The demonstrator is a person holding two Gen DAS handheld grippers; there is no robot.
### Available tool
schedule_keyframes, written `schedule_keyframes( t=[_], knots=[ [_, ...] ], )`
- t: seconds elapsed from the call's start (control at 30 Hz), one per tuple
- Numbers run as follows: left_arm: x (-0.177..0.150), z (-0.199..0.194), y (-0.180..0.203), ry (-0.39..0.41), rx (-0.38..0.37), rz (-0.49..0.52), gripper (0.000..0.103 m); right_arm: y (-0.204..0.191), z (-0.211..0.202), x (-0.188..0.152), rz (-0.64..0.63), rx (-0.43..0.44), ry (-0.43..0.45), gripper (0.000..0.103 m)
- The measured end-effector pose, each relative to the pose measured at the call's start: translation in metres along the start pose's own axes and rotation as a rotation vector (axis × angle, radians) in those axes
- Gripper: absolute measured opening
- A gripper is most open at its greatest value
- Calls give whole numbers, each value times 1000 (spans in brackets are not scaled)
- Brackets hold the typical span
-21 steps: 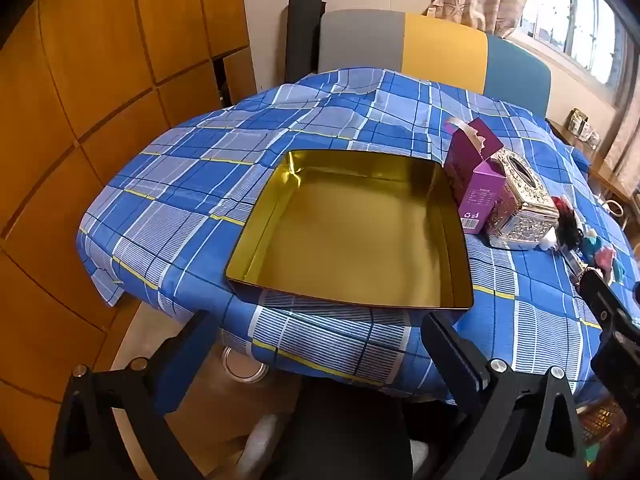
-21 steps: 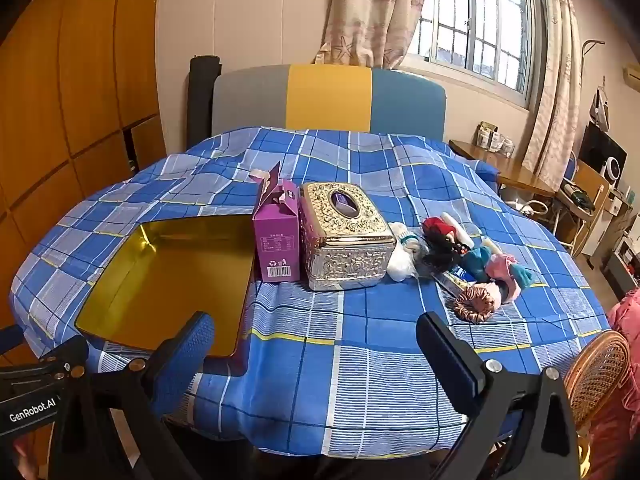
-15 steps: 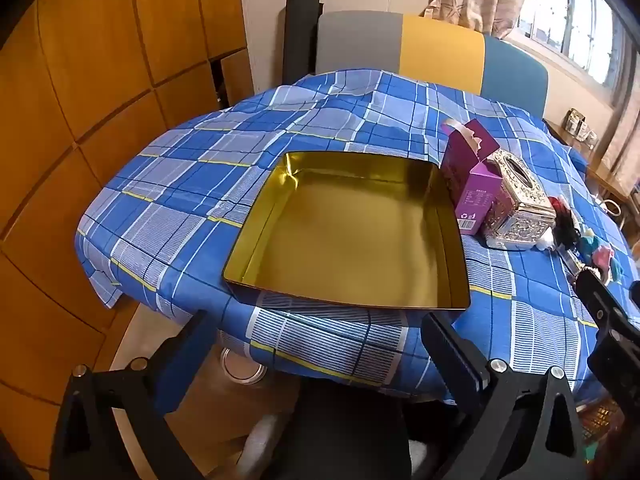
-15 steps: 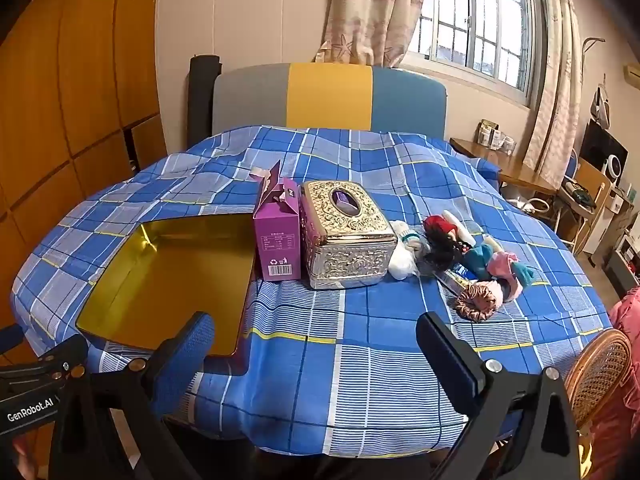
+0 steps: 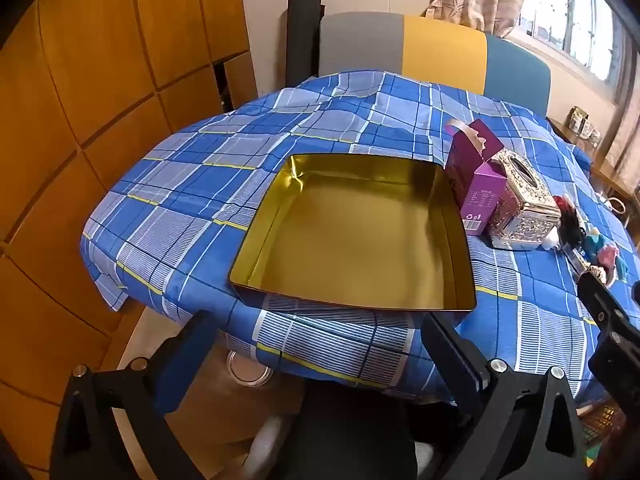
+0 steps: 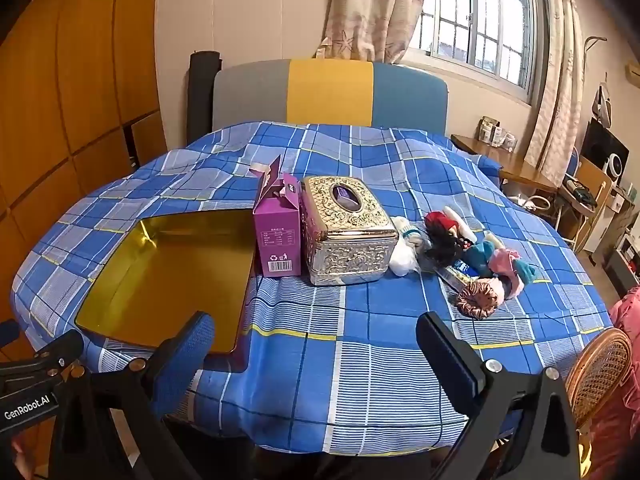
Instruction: Organize soft objects
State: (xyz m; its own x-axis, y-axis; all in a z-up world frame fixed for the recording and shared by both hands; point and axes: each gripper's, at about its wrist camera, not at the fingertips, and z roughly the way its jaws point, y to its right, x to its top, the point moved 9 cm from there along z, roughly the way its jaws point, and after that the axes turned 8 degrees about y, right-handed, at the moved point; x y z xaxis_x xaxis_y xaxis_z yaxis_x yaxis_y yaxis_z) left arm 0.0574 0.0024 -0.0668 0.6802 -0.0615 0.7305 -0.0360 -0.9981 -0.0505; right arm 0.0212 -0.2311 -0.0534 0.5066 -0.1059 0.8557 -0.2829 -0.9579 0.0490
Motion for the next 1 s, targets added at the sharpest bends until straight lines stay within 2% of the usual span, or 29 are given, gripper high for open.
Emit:
schedule_keyframes(
  t=[1.0],
  knots=[
    [-3, 3, 1, -8, 13, 17, 103, -1, 0, 0, -12, -5, -14, 103]
  ],
)
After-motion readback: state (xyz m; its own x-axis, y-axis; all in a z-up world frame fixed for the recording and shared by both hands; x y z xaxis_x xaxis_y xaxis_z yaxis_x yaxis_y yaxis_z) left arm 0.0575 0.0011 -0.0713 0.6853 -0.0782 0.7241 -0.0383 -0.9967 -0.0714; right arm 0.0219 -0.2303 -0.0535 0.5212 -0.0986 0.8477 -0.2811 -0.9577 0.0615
